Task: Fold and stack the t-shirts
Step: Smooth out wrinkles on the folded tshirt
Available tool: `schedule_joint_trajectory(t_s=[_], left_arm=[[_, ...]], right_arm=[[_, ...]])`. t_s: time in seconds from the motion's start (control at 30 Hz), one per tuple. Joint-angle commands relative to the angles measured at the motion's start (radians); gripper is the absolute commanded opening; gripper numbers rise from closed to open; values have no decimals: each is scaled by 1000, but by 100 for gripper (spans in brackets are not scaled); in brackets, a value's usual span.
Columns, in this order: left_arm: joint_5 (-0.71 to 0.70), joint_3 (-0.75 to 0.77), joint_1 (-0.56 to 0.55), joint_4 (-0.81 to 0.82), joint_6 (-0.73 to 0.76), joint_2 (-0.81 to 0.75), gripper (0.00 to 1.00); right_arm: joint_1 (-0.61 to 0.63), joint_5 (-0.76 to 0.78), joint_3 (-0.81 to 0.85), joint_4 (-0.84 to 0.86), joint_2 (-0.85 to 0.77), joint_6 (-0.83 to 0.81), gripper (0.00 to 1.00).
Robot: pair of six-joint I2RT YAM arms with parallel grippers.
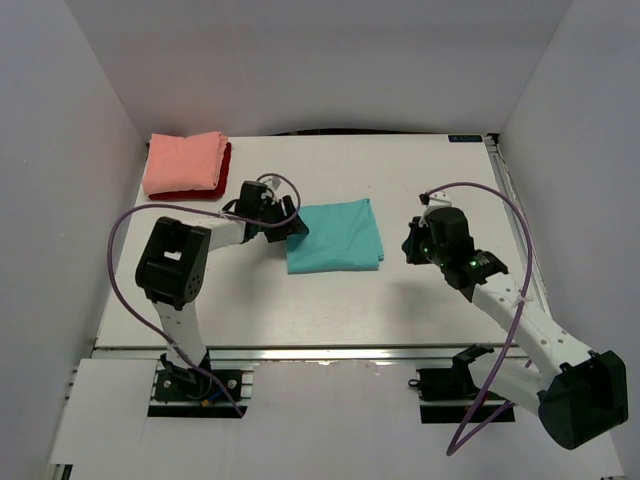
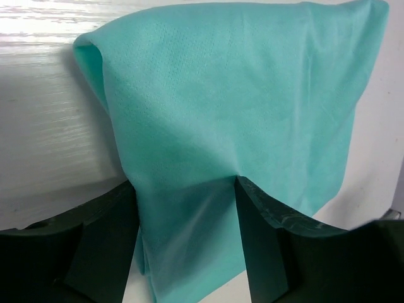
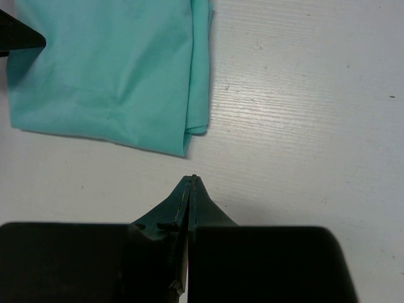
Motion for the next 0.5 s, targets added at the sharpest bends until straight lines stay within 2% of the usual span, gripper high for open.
schedule_joint_trajectory(t_s=[0.0, 0.1, 0.2, 0.23, 0.27, 0.3, 0.37, 0.4, 0.43, 0.47], left_arm=[[58, -50, 0, -20, -18, 66, 70], [70, -54, 3, -11, -24, 88, 61], [108, -59, 3, 31, -41, 117, 32], [122, -62, 6, 49, -67, 126, 25], [142, -70, 8, 93, -81, 146, 6], [180, -68, 9, 107, -92, 157, 0], [191, -44, 17, 92, -95, 154, 0], [123, -18, 20, 38, -28, 142, 0], [57, 55, 21, -122, 15, 123, 0], [-18, 93, 21, -191, 57, 85, 0]], right_arm=[[-4, 7, 3, 50, 7, -9, 0], [-4, 10, 4, 54, 9, -10, 0], [-6, 11, 9, 54, 12, -10, 0], [-4, 11, 9, 57, 12, -10, 0], [-5, 13, 11, 54, 10, -10, 0], [-6, 11, 12, 54, 12, -10, 0], [-6, 10, 12, 52, 12, -10, 0], [-6, 8, 14, 49, 12, -12, 0], [-6, 8, 17, 46, 12, -13, 0], [-6, 10, 18, 40, 7, -16, 0]])
